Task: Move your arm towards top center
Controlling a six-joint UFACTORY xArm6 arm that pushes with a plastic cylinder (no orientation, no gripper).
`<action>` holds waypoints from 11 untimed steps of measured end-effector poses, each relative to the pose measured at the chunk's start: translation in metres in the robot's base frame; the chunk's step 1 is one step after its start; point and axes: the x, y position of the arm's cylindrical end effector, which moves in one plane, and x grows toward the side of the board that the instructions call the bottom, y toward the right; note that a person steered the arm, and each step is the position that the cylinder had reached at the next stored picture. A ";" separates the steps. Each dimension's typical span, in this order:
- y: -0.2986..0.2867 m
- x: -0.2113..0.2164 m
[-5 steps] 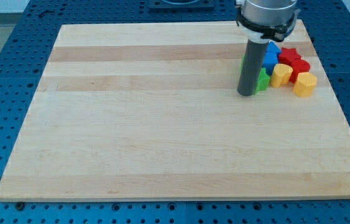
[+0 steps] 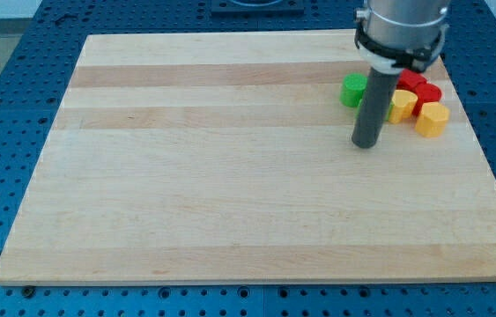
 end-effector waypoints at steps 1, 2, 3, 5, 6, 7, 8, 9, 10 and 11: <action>0.001 0.002; -0.016 0.001; -0.050 0.000; -0.076 -0.020; -0.120 -0.069; -0.150 -0.115; -0.163 -0.121; -0.163 -0.121; -0.163 -0.149; -0.147 -0.188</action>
